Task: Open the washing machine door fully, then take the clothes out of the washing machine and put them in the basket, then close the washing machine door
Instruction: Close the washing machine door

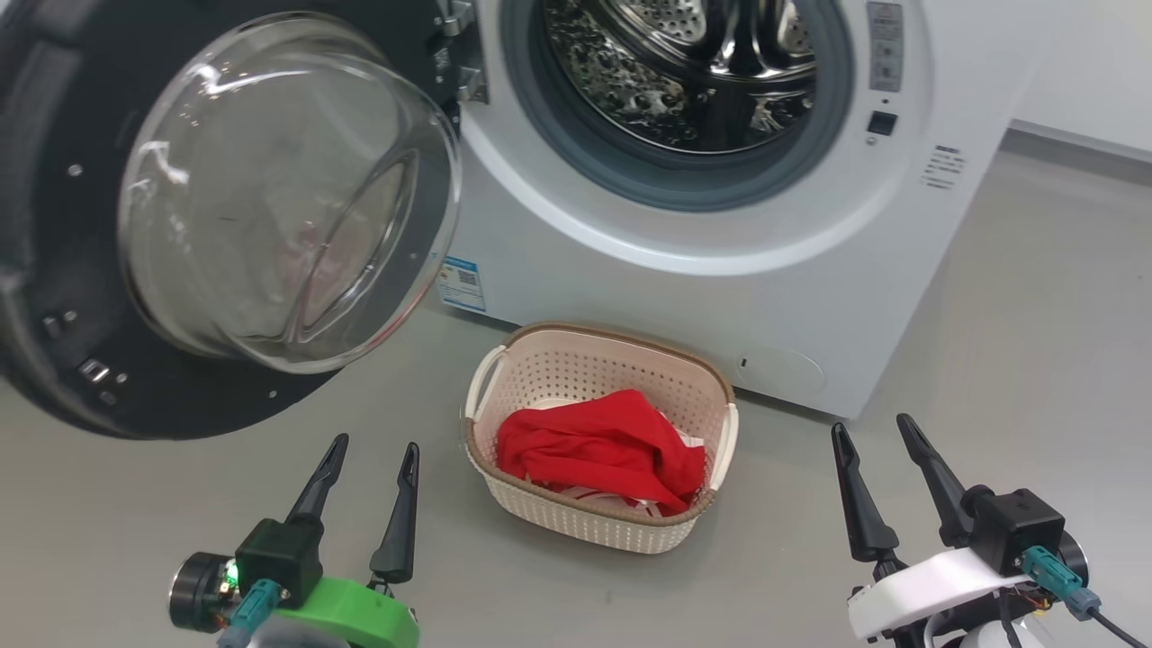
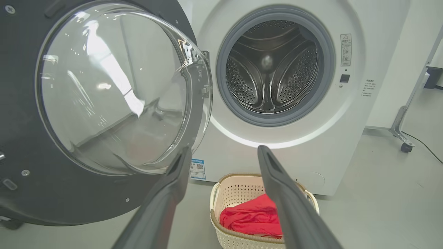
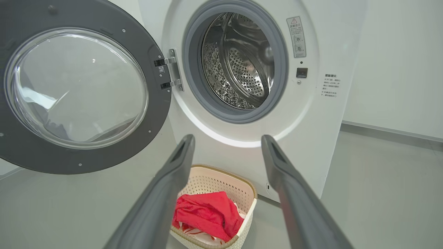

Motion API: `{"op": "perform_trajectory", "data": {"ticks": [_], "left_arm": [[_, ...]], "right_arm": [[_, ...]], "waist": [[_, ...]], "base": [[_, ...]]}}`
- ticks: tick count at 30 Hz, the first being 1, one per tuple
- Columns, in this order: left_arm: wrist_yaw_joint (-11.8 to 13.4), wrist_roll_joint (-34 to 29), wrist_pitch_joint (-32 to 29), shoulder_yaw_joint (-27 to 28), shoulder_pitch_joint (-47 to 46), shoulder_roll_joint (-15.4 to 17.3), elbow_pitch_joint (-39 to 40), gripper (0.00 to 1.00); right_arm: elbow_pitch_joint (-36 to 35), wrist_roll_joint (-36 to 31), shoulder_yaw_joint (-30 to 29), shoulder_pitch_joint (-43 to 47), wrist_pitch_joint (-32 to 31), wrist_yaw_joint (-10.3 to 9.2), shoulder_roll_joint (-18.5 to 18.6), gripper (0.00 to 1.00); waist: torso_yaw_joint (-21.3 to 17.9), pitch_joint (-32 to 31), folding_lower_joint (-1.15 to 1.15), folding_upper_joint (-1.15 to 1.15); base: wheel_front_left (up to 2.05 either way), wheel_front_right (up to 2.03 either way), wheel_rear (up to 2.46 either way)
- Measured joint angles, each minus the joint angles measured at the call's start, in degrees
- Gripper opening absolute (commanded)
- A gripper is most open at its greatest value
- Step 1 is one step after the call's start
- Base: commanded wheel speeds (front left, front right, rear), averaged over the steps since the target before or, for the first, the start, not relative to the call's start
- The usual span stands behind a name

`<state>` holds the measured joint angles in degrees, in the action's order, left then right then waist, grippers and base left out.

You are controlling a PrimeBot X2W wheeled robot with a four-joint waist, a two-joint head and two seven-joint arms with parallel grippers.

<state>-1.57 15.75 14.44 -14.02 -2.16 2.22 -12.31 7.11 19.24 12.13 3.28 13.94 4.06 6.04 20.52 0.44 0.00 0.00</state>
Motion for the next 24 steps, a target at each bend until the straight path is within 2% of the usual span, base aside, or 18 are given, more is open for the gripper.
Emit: {"op": "perform_trajectory", "data": {"ticks": [15, 24], "left_arm": [[0.12, -0.32, 0.00, 1.02, 0.09, 0.05, -0.19, 1.00], [0.77, -0.31, 0.00, 3.07, 1.20, 0.22, 1.52, 1.00]], "right_arm": [[0.16, 0.00, 1.45, 0.51, 0.00, 0.54, -0.53, 1.00], [0.13, -0.01, 2.96, 0.30, 0.00, 1.02, -0.60, 1.00]], "waist": [[7.63, -1.63, 0.00, 0.00], [9.20, -0.74, 0.00, 0.00]], "base": [[0.00, 0.00, 0.00], [0.00, 0.00, 0.00]]}}
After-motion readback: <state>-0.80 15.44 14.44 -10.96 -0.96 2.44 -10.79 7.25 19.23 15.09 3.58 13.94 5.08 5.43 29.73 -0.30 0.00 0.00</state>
